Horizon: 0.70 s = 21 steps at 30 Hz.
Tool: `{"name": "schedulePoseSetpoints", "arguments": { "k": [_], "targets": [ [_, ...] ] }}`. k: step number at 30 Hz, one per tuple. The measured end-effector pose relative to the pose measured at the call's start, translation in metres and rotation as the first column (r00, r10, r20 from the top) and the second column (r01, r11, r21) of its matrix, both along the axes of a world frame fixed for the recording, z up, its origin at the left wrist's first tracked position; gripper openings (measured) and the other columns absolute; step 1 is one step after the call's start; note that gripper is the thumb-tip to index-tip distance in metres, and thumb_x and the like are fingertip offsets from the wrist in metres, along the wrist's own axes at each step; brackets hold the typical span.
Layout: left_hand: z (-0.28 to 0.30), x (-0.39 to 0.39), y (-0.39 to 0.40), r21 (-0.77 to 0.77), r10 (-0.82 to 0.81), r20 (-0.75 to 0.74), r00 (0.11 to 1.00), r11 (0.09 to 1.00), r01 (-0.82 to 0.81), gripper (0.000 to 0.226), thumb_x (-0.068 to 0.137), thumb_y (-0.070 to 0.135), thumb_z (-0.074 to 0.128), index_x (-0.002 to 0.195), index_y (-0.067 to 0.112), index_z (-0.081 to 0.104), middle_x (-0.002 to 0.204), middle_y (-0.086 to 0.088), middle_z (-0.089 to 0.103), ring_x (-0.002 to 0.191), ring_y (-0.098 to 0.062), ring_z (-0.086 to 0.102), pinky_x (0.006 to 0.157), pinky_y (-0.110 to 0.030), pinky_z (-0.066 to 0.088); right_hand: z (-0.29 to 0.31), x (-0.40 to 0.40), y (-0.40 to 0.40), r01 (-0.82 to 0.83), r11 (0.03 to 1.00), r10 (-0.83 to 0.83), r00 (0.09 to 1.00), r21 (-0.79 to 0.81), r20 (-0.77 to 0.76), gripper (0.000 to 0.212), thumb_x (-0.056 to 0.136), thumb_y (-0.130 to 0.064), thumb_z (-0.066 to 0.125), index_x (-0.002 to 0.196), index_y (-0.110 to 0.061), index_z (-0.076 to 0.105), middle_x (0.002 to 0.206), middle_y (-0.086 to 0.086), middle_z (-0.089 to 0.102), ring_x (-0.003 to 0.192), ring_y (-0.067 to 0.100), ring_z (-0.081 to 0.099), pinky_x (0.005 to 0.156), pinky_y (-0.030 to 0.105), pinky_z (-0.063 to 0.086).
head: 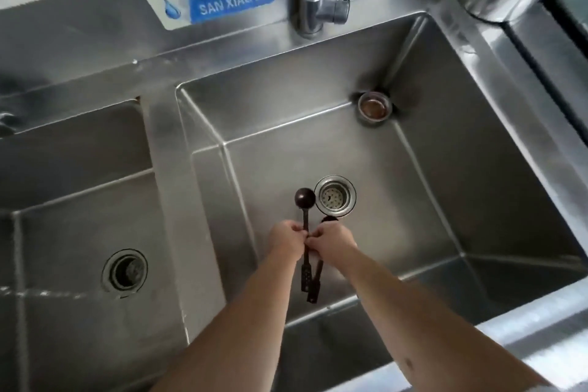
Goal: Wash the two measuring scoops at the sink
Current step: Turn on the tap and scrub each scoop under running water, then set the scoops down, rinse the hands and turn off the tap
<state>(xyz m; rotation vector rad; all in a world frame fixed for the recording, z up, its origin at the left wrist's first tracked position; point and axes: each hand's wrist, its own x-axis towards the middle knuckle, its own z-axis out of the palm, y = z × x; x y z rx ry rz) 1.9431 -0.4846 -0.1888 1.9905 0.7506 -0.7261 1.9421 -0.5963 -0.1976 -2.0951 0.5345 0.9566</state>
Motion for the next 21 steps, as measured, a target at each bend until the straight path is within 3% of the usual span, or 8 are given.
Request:
{"name": "schedulePoseSetpoints", "arguments": {
  "k": [2,4,6,10,13,18,21],
  "targets": [
    [-0.022,0.001,-0.001,0.025,0.057,-0.016,0.998,0.998,-0.056,0.018,0.083,0.009,0.069,0.101,0.009,0.074,0.1,-0.009,0.075,0.081,-0.017,0.062,0.069,-0.022,0.043,-0.022,0.003,0.004,-0.061,0.998,0.061,0.998,0.008,-0.007,0.02,0.08,-0.02,0.071,0.06,-0.017,0.069,0.059,0.002,0.068,0.066,0.021,0.069,0.063,0.031,0.057],
    [-0.038,0.001,0.0,0.06,0.071,-0.037,0.997,0.996,-0.069,0.021,0.084,0.01,0.069,0.104,0.01,0.074,0.105,-0.008,0.074,0.083,-0.013,0.06,0.071,-0.021,0.042,-0.039,0.003,0.008,-0.133,0.991,0.133,0.991,-0.024,-0.001,0.02,0.082,-0.025,0.069,0.063,-0.017,0.071,0.052,-0.006,0.058,0.062,0.018,0.062,0.051,0.023,0.043],
    [-0.053,-0.002,0.001,0.09,0.052,-0.064,0.997,0.995,-0.046,0.022,0.085,0.013,0.068,0.107,0.013,0.073,0.108,-0.005,0.074,0.088,-0.013,0.061,0.073,-0.02,0.041,-0.053,0.002,0.01,-0.146,0.988,0.145,0.989,-0.043,-0.013,0.019,0.084,-0.028,0.068,0.07,-0.017,0.074,0.059,-0.004,0.061,0.069,0.018,0.062,0.051,0.023,0.034],
    [-0.072,-0.009,0.001,0.147,0.096,-0.098,0.991,0.986,-0.081,0.021,0.085,0.018,0.067,0.105,0.019,0.074,0.107,0.0,0.074,0.086,-0.01,0.06,0.071,-0.018,0.039,-0.074,-0.001,0.016,-0.101,0.993,0.097,0.993,-0.065,-0.063,0.017,0.085,-0.026,0.066,0.08,-0.013,0.077,0.086,0.011,0.075,0.087,0.027,0.068,0.066,0.024,0.041],
    [-0.081,-0.014,0.0,0.157,0.119,-0.12,0.986,0.983,-0.1,0.019,0.083,0.022,0.068,0.101,0.022,0.076,0.104,0.001,0.075,0.094,-0.015,0.065,0.071,-0.018,0.04,-0.083,-0.004,0.018,-0.115,0.989,0.105,0.989,-0.095,-0.1,0.021,0.085,-0.024,0.063,0.086,-0.008,0.077,0.089,0.016,0.075,0.09,0.032,0.068,0.07,0.028,0.048],
    [-0.088,-0.015,0.0,0.155,0.128,-0.147,0.981,0.982,-0.105,0.017,0.08,0.023,0.071,0.096,0.023,0.076,0.101,0.001,0.075,0.098,-0.019,0.066,0.073,-0.019,0.041,-0.085,-0.003,0.019,-0.149,0.981,0.135,0.984,-0.125,-0.114,0.022,0.085,-0.021,0.063,0.088,-0.003,0.076,0.092,0.02,0.074,0.092,0.035,0.068,0.063,0.026,0.039],
    [-0.08,-0.01,0.001,0.155,0.148,-0.122,0.981,0.98,-0.129,0.029,0.078,0.026,0.072,0.106,0.018,0.071,0.11,-0.003,0.072,0.105,-0.023,0.064,0.079,-0.02,0.041,-0.068,0.0,0.018,-0.191,0.969,0.178,0.979,-0.153,-0.099,0.027,0.085,-0.026,0.065,0.088,-0.001,0.075,0.091,0.019,0.074,0.091,0.034,0.068,0.063,0.027,0.041]
  ]
}}
